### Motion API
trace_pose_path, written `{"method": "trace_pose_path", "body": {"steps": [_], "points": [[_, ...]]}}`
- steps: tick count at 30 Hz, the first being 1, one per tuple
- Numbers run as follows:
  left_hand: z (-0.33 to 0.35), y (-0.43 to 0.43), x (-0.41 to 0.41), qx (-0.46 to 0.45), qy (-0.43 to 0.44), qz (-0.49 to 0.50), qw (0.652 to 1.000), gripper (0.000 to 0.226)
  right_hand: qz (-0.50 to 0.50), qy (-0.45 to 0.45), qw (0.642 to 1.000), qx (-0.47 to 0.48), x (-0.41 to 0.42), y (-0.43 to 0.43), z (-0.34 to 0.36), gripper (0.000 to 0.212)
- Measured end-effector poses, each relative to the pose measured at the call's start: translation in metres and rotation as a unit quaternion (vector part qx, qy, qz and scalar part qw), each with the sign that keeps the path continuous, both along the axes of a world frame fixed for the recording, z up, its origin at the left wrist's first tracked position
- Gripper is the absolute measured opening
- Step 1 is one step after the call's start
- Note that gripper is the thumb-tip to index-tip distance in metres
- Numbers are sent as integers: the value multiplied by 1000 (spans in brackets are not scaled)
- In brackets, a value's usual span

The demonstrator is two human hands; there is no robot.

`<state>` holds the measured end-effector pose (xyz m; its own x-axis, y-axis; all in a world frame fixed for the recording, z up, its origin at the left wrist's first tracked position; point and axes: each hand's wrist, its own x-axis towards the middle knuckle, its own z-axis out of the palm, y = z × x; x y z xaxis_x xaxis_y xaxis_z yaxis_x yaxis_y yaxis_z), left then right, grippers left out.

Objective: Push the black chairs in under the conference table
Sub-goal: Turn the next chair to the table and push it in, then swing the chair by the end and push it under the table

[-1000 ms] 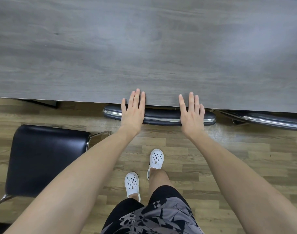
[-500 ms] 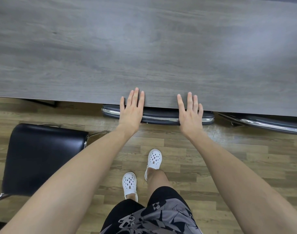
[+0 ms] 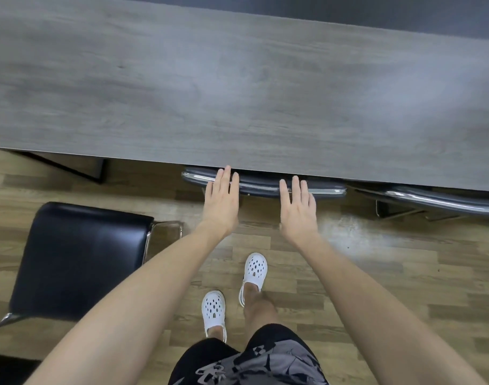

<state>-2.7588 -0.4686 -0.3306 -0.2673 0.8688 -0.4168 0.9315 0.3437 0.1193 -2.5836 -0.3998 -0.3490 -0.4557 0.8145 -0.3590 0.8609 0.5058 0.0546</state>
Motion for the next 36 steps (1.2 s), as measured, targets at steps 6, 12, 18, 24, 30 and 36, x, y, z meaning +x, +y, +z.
{"method": "trace_pose_path", "body": {"steps": [6,12,18,24,30,36], "points": [[23,-69,12,16,-29,-30,999,85,12,11,1000,-17,-13,-72,23,91],[36,-136,10,5,-47,-46,998,75,26,34,996,-78,-25,-135,37,35],[46,-183,7,-12,-83,-35,996,68,51,26,995,-76,-30,-183,50,30],[57,-214,9,-44,-108,7,993,31,66,33,996,-57,-25,-212,58,35],[60,-241,30,-43,-108,45,992,32,90,47,993,-62,-2,-239,59,34],[55,-284,60,-18,-109,95,989,41,141,37,985,-92,21,-270,53,35]]}}
